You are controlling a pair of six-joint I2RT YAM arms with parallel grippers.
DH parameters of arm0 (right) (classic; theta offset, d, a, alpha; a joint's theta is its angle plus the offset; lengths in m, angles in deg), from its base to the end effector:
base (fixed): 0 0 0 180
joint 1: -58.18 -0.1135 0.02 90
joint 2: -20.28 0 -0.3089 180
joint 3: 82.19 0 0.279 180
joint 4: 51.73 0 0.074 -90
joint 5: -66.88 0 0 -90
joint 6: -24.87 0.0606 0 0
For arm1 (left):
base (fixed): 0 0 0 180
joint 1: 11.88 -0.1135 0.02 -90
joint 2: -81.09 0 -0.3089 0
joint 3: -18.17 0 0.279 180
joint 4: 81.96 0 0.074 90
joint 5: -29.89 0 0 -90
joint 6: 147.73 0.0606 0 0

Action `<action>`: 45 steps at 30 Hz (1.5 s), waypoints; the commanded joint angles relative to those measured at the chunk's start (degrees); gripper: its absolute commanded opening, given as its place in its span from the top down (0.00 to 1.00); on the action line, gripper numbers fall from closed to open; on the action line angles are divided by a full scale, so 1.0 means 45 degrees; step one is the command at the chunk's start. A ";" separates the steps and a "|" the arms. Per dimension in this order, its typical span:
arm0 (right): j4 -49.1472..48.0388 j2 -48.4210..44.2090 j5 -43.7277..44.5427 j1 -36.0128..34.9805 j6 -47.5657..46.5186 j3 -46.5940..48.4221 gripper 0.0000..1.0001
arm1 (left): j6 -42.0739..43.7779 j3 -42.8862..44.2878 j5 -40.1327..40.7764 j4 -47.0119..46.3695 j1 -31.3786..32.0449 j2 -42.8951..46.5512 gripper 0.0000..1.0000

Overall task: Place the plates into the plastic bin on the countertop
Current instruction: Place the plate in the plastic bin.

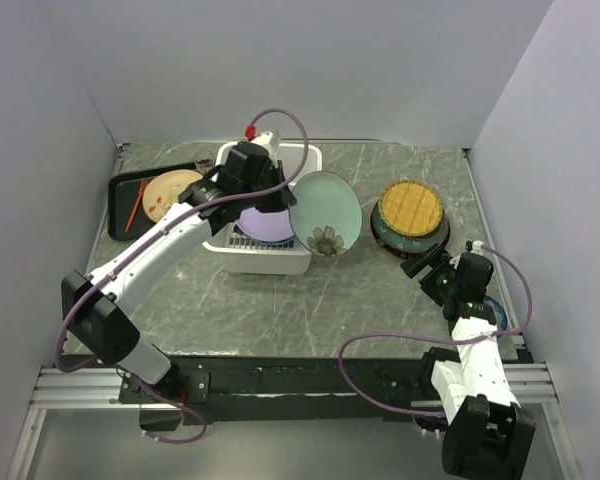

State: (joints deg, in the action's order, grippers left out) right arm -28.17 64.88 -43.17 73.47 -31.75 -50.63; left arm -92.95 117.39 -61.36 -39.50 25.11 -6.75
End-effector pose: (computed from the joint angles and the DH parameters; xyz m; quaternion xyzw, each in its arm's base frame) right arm 0.1762 -0.0266 0.1894 0.2912 0.8338 0.2231 0.4125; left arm 0.3164 -0.2400 0.4078 0.0188 0.8705 -0.2975 0.3917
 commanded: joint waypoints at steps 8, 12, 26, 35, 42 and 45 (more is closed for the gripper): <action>-0.0424 -0.0067 -0.0114 0.0079 -0.0056 -0.0073 0.07 | -0.0785 -0.1125 -0.0989 -0.2886 -0.1578 0.1998 0.99; -0.0443 -0.0067 -0.0114 0.0079 -0.0056 -0.0073 0.07 | -0.0845 -0.1399 -0.1166 -0.2984 -0.2048 0.2349 0.99; -0.0502 0.0011 -0.0114 0.0079 -0.0056 -0.0073 0.07 | -0.0962 -0.2102 -0.1303 -0.3277 -0.3025 0.3033 0.99; -0.0521 0.0070 -0.0133 0.0079 -0.0075 -0.0053 0.07 | -0.1001 -0.2317 -0.1459 -0.3355 -0.3591 0.3229 0.99; -0.0483 0.0128 -0.0153 0.0079 -0.0095 0.0005 0.07 | -0.0981 -0.2512 -0.1479 -0.3394 -0.3845 0.3229 0.99; -0.0482 0.0128 -0.0153 0.0079 -0.0095 0.0025 0.07 | -0.1059 -0.2707 -0.1654 -0.3473 -0.3963 0.3171 0.99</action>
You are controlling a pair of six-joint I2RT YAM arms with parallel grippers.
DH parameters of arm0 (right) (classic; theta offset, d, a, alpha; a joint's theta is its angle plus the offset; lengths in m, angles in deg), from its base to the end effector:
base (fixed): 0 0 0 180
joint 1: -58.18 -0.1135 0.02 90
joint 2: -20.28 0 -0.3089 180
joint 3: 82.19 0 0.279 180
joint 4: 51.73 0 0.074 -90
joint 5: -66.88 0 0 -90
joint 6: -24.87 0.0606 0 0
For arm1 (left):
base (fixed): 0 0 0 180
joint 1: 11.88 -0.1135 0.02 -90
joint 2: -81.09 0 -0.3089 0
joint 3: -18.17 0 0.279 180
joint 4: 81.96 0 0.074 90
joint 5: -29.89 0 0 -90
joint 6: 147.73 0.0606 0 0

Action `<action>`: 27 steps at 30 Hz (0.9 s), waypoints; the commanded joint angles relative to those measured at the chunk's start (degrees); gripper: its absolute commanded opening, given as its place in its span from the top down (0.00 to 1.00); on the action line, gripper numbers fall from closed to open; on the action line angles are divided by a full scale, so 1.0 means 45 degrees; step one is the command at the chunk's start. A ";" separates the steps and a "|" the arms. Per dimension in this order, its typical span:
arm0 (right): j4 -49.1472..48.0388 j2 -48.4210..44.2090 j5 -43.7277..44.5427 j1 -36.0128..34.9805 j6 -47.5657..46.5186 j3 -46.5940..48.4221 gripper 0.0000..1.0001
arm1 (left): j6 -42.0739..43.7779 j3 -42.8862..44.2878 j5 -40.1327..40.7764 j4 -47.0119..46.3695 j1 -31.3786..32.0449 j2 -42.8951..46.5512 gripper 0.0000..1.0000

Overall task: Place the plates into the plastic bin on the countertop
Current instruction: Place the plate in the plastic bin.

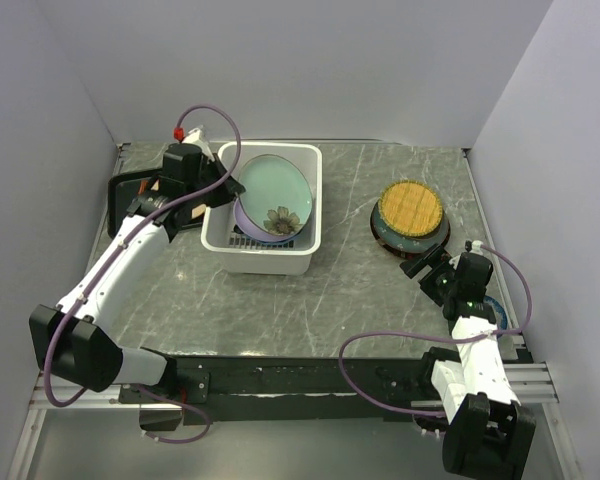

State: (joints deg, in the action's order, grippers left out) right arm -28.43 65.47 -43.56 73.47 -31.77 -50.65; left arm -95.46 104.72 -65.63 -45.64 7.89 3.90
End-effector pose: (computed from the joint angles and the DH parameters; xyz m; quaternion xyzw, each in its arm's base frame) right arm 0.1772 -0.0265 0.1882 0.2905 0.8350 0.2258 0.4091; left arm 0.3241 -0.1227 0.3992 -0.1080 0.8450 -0.2872 0.4381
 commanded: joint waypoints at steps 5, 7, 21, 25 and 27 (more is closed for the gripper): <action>-0.0424 0.0036 -0.0085 0.0079 -0.0129 0.0049 0.07 | -0.0540 -0.0125 -0.0746 -0.2245 -0.0291 0.0747 0.99; -0.0444 0.0036 -0.0085 0.0079 -0.0110 0.0049 0.07 | -0.0540 -0.0164 -0.0804 -0.2245 -0.0369 0.0708 0.99; -0.0405 -0.0003 -0.0066 0.0079 -0.0110 0.0030 0.07 | -0.0618 -0.0691 -0.1137 -0.2616 -0.0663 0.0317 0.99; -0.0444 0.0017 -0.0085 0.0079 -0.0110 0.0010 0.07 | -0.0579 -0.0711 -0.1273 -0.2616 -0.0838 0.0181 0.99; -0.0444 -0.0003 -0.0046 0.0079 -0.0110 0.0010 0.07 | -0.0599 -0.0770 -0.1410 -0.2655 -0.0877 0.0083 0.99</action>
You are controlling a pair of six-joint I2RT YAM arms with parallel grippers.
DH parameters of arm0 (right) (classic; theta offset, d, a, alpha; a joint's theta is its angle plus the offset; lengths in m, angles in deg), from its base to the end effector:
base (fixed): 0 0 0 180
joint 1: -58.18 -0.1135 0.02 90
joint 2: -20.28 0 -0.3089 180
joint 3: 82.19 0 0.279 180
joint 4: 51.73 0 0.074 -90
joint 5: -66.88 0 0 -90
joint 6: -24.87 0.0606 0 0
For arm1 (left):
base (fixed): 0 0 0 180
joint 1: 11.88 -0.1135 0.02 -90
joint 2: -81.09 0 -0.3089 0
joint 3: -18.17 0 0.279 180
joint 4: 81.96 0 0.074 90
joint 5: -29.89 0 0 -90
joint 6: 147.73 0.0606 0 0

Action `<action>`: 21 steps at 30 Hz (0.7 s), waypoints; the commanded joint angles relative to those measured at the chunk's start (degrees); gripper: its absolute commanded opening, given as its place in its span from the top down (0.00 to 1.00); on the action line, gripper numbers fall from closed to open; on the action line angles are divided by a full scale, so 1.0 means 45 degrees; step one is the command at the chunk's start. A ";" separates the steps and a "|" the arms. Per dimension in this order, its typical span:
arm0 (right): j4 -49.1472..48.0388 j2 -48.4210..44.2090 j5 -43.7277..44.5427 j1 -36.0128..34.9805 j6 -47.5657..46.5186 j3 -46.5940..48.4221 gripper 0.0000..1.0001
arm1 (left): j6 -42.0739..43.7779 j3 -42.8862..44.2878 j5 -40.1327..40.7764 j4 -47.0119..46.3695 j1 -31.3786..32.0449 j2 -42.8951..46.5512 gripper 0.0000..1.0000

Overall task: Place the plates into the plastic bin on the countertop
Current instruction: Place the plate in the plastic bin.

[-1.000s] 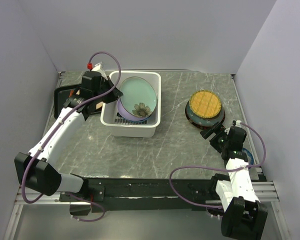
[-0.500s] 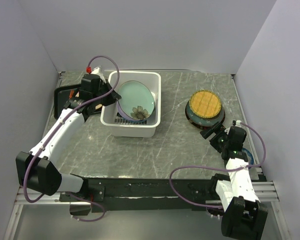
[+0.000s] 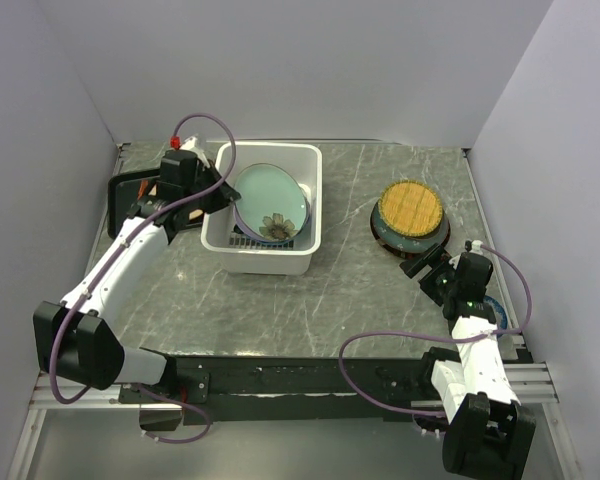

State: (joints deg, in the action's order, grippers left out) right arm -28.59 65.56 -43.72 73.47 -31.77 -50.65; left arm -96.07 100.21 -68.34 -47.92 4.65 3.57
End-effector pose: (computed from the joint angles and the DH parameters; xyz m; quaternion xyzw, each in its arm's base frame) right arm 0.1775 -0.0264 0.1883 0.2897 0.8349 0.2270 0.4094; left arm 0.3311 -0.1073 0.3711 -0.1275 0.8530 -0.2865 0.4173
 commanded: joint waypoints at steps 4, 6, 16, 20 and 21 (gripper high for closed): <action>-0.0410 -0.0022 -0.0051 0.0079 -0.0110 -0.0009 0.07 | -0.0521 0.0075 -0.0925 -0.2267 -0.0217 -0.0001 0.99; -0.0390 -0.0042 -0.0051 0.0079 -0.0110 0.0010 0.07 | -0.0521 0.0016 -0.0983 -0.2326 -0.0217 -0.0156 0.99; -0.0390 -0.0100 -0.0051 0.0079 -0.0110 -0.0029 0.07 | -0.0541 0.0055 -0.1335 -0.2403 -0.0276 -0.0918 0.99; -0.0371 -0.0120 -0.0032 0.0079 -0.0090 -0.0048 0.07 | -0.0502 0.0055 -0.1336 -0.2326 -0.0315 -0.1133 0.99; -0.0371 -0.0101 -0.0051 0.0079 -0.0090 -0.0048 0.07 | -0.0482 0.0036 -0.1316 -0.2345 -0.0315 -0.1192 0.99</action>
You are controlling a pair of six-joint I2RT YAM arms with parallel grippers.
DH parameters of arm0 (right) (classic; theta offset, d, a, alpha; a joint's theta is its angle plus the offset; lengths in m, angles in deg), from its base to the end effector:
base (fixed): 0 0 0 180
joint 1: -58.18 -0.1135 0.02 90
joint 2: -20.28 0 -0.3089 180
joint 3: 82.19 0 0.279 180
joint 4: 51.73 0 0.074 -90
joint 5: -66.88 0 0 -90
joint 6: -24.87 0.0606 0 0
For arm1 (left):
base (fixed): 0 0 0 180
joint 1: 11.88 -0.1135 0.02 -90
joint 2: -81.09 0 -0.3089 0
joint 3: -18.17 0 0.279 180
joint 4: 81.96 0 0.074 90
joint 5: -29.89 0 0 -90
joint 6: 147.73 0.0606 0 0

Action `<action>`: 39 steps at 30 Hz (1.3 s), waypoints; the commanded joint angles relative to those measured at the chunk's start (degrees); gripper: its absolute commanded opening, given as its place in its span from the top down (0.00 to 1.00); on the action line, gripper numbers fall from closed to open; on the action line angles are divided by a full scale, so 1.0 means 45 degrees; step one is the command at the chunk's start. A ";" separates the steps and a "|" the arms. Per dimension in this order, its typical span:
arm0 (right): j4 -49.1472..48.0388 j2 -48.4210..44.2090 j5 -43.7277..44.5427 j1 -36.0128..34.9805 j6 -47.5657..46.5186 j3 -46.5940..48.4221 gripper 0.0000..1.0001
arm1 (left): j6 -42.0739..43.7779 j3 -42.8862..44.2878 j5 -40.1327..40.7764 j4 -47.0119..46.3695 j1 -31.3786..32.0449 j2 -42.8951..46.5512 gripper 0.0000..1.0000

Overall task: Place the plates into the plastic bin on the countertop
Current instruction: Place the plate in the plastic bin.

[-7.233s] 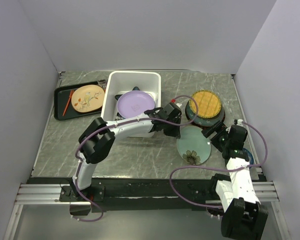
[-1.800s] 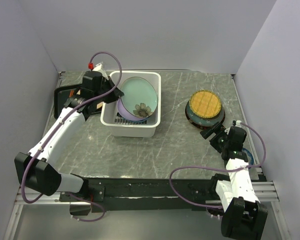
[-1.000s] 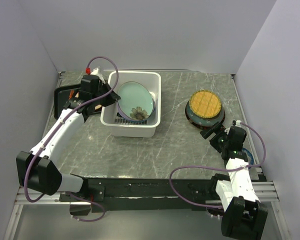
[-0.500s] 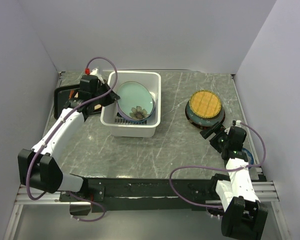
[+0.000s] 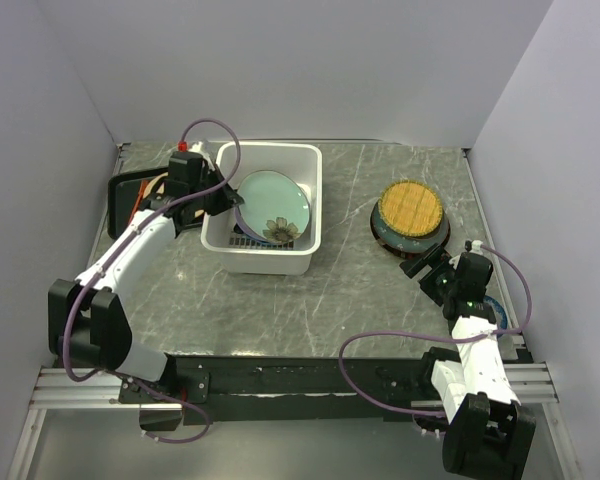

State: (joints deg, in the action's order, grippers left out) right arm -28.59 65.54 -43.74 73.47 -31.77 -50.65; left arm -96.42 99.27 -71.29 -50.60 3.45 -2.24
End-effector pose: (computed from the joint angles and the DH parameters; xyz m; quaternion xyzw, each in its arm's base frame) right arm 0.1775 -0.0264 0.1883 0.2895 0.8348 0.2272 0.4095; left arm 0.3577 -0.1102 0.3356 -0.1325 0.8682 -0.2901 0.3801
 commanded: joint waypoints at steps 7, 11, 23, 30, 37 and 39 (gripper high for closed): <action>-0.0390 -0.0115 -0.0066 0.0079 -0.0090 -0.0048 0.07 | -0.0365 0.0069 -0.0660 -0.1709 -0.0204 -0.0154 0.99; -0.0390 -0.0115 -0.0085 0.0079 -0.0090 -0.0068 0.07 | -0.0307 -0.0048 -0.0660 -0.1689 -0.0340 -0.0349 0.99; -0.0370 -0.0154 -0.0105 0.0079 -0.0071 -0.0087 0.07 | -0.0209 -0.0497 -0.0777 -0.1533 -0.0711 -0.1383 0.98; -0.0351 -0.0174 -0.0124 0.0079 -0.0071 -0.0068 0.07 | -0.0112 -0.0576 -0.0524 -0.1338 -0.0790 -0.1638 0.87; -0.0351 -0.0213 -0.0144 0.0079 -0.0071 -0.0068 0.07 | 0.0025 -0.0439 -0.0367 -0.1143 -0.0829 -0.1639 0.53; -0.0312 -0.0193 -0.0183 0.0079 -0.0071 -0.0029 0.07 | 0.0025 -0.0381 -0.0543 -0.1123 -0.0868 -0.1619 0.45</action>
State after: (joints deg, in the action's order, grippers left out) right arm -28.59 65.43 -43.91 73.47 -31.75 -50.68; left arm -97.65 96.80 -73.97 -55.41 0.54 -9.70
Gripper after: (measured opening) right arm 0.929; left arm 0.484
